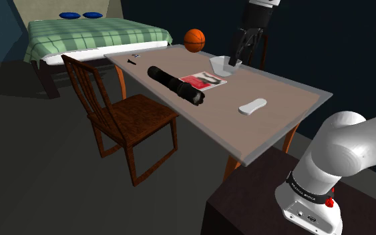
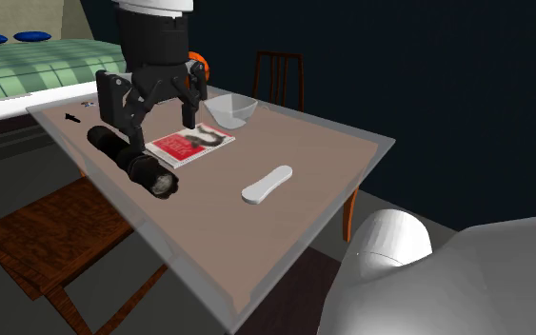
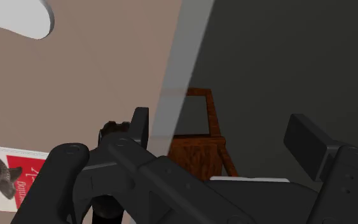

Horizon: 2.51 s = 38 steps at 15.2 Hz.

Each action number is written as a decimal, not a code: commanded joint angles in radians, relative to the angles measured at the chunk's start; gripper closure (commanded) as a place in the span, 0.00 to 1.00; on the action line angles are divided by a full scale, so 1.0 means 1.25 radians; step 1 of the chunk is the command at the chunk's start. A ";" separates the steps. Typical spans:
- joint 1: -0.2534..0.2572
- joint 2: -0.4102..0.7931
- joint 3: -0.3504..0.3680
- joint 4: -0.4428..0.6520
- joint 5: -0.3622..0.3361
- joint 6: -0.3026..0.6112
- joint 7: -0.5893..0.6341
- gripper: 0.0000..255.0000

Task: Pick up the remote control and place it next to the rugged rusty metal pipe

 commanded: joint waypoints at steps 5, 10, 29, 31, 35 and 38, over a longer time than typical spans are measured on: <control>0.025 -0.058 -0.074 -0.101 -0.042 0.023 -0.164 0.00; 0.044 -0.101 -0.179 -0.196 -0.118 0.054 -0.371 0.00; 0.172 0.164 -0.673 -0.213 -0.404 0.326 -1.174 0.00; 0.216 0.228 -0.737 -0.185 -0.403 0.367 -1.263 0.00; 0.307 0.348 -0.854 -0.133 -0.364 0.437 -1.424 0.00; 0.320 0.375 -0.877 -0.150 -0.351 0.477 -1.435 0.00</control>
